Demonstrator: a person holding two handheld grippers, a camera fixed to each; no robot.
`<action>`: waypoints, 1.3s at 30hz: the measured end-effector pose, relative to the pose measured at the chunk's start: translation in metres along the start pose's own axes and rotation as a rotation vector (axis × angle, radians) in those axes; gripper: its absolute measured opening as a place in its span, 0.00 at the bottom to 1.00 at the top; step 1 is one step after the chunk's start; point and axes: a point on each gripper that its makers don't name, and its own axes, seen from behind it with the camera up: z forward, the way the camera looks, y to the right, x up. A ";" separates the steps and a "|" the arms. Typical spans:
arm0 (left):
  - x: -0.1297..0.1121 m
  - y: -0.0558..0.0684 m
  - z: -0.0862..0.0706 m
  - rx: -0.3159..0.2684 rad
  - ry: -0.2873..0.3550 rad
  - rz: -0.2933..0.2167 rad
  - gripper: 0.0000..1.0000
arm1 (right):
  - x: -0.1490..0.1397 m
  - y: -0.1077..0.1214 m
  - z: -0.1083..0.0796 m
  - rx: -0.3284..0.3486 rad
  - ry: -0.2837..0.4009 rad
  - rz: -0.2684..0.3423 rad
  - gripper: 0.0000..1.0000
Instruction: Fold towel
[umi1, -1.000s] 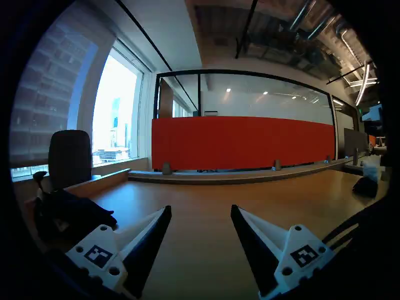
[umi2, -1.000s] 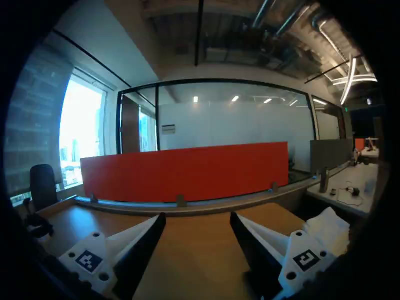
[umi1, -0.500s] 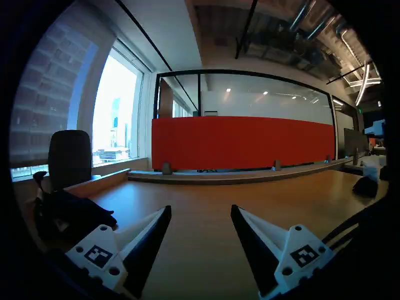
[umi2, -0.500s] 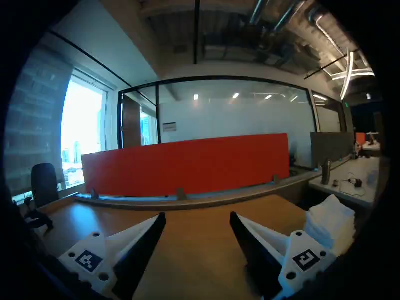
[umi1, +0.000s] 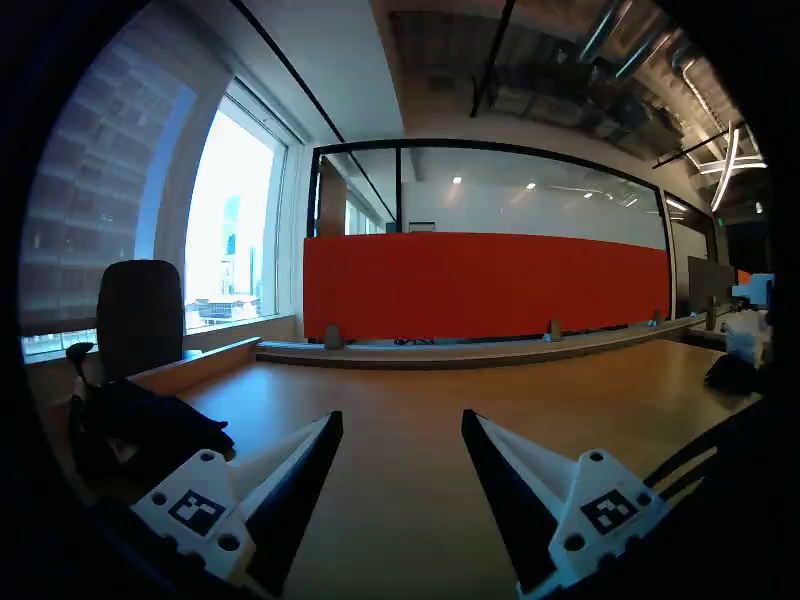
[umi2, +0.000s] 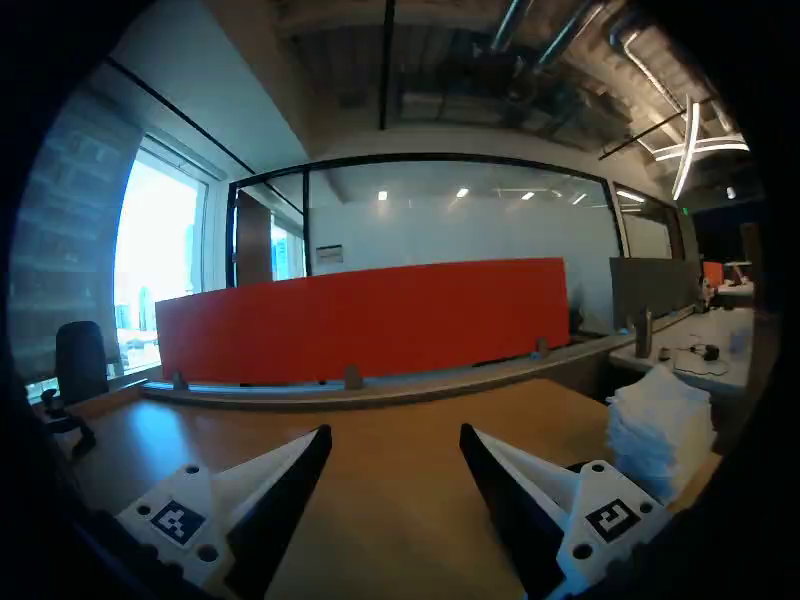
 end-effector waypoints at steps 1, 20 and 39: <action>0.000 0.000 0.000 0.000 0.000 0.000 0.87 | -0.003 0.000 0.000 0.005 0.002 0.000 0.99; 0.000 -0.001 0.000 0.000 0.000 0.000 0.88 | -0.050 -0.003 0.002 0.044 0.016 -0.046 0.99; 0.001 0.000 0.000 0.000 0.000 0.000 0.88 | -0.062 0.001 0.000 0.039 0.011 -0.045 0.99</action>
